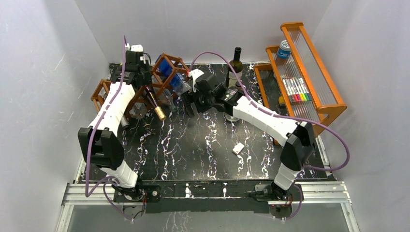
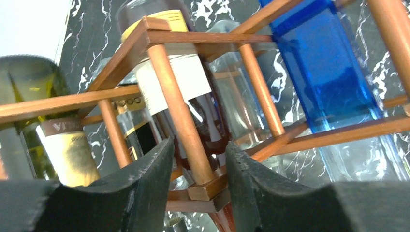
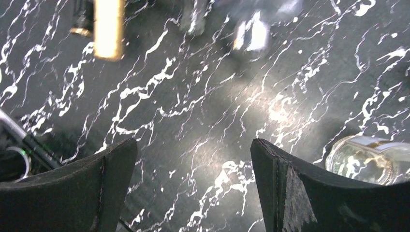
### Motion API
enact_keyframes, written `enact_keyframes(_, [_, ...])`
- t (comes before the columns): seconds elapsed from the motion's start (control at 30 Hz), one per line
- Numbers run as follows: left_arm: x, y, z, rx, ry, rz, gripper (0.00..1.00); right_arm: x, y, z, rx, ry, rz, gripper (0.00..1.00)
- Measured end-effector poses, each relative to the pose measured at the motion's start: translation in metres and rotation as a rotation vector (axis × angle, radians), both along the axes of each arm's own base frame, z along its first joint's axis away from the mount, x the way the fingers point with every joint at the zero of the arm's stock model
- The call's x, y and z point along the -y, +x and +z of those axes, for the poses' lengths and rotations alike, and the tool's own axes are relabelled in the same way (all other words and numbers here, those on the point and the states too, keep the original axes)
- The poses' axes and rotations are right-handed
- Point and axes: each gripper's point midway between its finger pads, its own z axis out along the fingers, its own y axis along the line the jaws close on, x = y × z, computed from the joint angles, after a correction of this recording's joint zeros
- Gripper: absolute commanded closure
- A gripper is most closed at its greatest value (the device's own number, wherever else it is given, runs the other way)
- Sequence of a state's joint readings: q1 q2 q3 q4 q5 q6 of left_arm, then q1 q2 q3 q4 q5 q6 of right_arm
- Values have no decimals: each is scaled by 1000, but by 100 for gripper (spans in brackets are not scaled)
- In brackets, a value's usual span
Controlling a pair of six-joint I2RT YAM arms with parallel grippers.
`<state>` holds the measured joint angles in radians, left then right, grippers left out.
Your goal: Take the wine bottle off the wine rack
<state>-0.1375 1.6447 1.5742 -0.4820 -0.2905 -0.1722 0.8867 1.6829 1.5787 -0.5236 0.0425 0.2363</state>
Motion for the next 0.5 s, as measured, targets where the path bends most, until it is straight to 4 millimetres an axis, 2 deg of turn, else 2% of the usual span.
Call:
enact_keyframes(0.03, [0, -4, 0, -6, 2, -9, 40, -2, 6, -1, 8, -6, -15, 2])
enact_keyframes(0.1, [1, -12, -1, -21, 7, -24, 26, -6, 16, -1, 19, -11, -56, 2])
enact_keyframes(0.2, [0, -23, -1, -46, 6, -35, 13, -16, 34, 1, 28, 14, -131, 2])
enact_keyframes(0.37, [5, -45, 1, -87, -13, -67, 6, -29, 61, -6, -10, 87, -271, 2])
enact_keyframes(0.5, [12, -66, 16, -67, -61, -104, 3, -29, 86, -20, -47, 123, -371, 2])
